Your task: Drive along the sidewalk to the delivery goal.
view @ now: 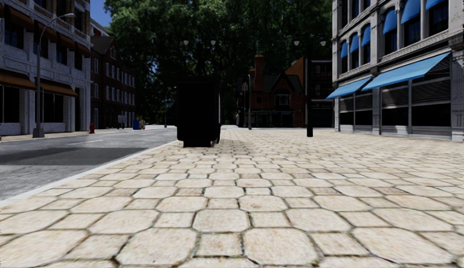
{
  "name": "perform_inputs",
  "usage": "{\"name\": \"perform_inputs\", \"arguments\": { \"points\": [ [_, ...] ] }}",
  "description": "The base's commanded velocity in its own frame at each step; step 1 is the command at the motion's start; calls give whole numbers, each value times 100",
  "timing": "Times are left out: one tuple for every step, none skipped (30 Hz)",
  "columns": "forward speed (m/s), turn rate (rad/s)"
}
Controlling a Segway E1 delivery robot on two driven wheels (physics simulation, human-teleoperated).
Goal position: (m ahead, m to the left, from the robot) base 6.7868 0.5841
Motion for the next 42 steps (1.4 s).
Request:
{"name": "perform_inputs", "arguments": {
  "points": [
    [200, 29],
    [200, 29],
    [200, 29],
    [200, 29],
    [200, 29],
    [200, 29],
    [200, 29],
    [200, 29],
    [200, 29],
    [200, 29],
    [200, 29],
    [200, 29],
    [200, 23],
    [200, 23],
    [200, 4],
    [200, 0],
    [200, 0],
    [200, 0],
    [200, 0],
    [200, 0],
    [200, 0],
    [200, 0],
    [200, 0],
    [200, 0],
    [200, 0],
    [200, 0],
    [200, 0],
    [200, 0],
    [200, 0],
    [200, 0],
    [200, 0],
    [200, 0],
    [200, 0],
    [200, 0],
    [200, 0],
    [200, 0],
    [200, 0],
    [200, 0],
    [200, 0],
    [200, 0],
    [200, 0],
    [200, 0]
  ]
}}
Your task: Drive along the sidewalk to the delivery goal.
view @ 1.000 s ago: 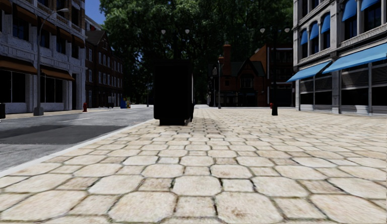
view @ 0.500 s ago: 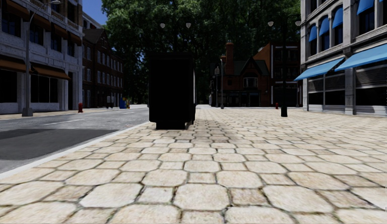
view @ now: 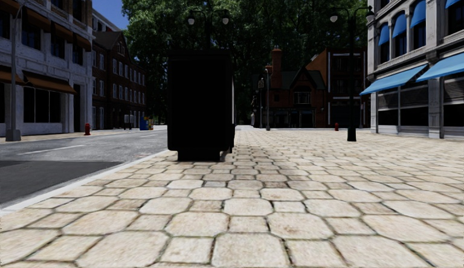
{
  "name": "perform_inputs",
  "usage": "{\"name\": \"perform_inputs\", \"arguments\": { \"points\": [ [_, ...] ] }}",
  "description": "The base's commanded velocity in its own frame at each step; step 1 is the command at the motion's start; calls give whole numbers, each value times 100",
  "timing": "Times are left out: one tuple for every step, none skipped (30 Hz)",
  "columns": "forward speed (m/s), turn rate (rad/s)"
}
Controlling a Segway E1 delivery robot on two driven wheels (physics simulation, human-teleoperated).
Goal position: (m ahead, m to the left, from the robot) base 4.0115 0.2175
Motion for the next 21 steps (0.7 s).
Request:
{"name": "perform_inputs", "arguments": {
  "points": [
    [200, 0],
    [200, 0],
    [200, 0],
    [200, 0],
    [200, 0],
    [200, 0],
    [200, 0],
    [200, 0],
    [200, 0],
    [200, 0],
    [200, 0],
    [200, 0],
    [200, 0],
    [200, 0],
    [200, 0],
    [200, 0],
    [200, 0],
    [200, 0],
    [200, 0],
    [200, 0],
    [200, 0]
  ]
}}
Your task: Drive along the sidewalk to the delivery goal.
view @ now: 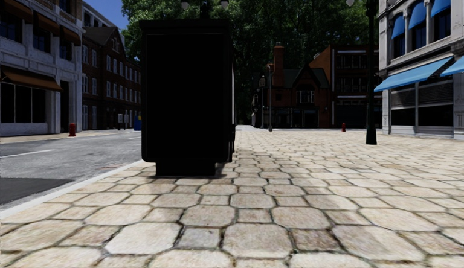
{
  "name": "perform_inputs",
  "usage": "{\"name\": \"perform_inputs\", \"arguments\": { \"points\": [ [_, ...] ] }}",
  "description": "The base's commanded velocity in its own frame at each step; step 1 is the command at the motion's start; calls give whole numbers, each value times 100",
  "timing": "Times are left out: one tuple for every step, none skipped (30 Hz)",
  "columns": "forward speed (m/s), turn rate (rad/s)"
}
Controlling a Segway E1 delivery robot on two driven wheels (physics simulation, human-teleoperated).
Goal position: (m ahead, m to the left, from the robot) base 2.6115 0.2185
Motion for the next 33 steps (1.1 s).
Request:
{"name": "perform_inputs", "arguments": {
  "points": [
    [200, 0],
    [200, 0],
    [200, 0],
    [200, 0],
    [200, 0],
    [200, 0],
    [200, 0],
    [200, 0],
    [200, 0],
    [200, 0],
    [200, 0],
    [200, 0],
    [200, 0],
    [200, 0],
    [200, 0],
    [200, 0],
    [200, 0],
    [200, 0],
    [200, 0],
    [199, 0],
    [196, 0],
    [193, 0],
    [193, 0],
    [189, 0],
    [179, 0],
    [164, -2],
    [164, -2],
    [143, -9],
    [128, -11],
    [107, -12],
    [96, -12],
    [96, -12],
    [79, -18]
  ]
}}
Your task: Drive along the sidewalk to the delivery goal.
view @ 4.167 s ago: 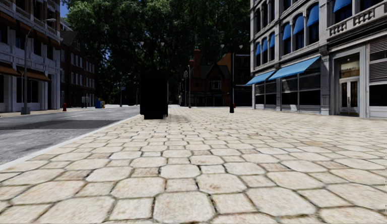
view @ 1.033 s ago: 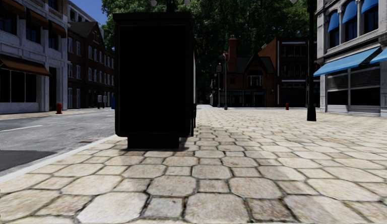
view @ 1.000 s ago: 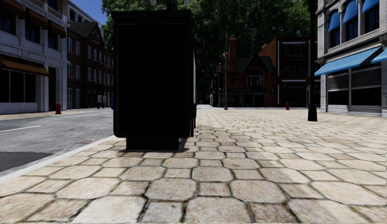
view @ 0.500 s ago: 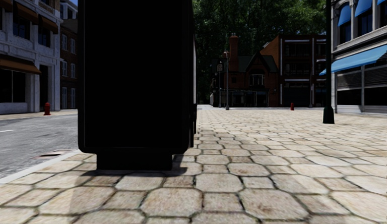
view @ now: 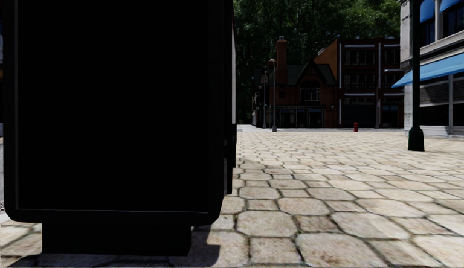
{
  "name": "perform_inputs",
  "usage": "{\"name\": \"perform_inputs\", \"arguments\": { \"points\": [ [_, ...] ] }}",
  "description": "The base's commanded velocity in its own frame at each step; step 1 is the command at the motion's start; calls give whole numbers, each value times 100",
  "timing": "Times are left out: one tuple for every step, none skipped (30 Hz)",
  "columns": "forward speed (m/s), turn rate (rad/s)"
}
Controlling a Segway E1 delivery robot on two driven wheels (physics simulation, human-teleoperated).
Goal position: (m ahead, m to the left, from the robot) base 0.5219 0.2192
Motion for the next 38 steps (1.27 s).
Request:
{"name": "perform_inputs", "arguments": {
  "points": [
    [72, -20],
    [70, -21],
    [70, -21],
    [68, -21],
    [54, -21],
    [15, -21],
    [0, -1],
    [0, -1],
    [0, 0],
    [0, 0],
    [0, 0],
    [0, 0],
    [0, 0],
    [0, 0],
    [0, 0],
    [0, 0],
    [0, 0],
    [0, 0],
    [0, 0],
    [0, 0],
    [0, 0],
    [0, 0],
    [0, 0],
    [0, 0],
    [0, 0],
    [0, 0],
    [0, 0],
    [0, 0],
    [0, 0],
    [0, 0],
    [0, 0],
    [0, 0],
    [0, 0],
    [0, 0],
    [0, 0],
    [0, 0],
    [0, 0],
    [0, 0]
  ]
}}
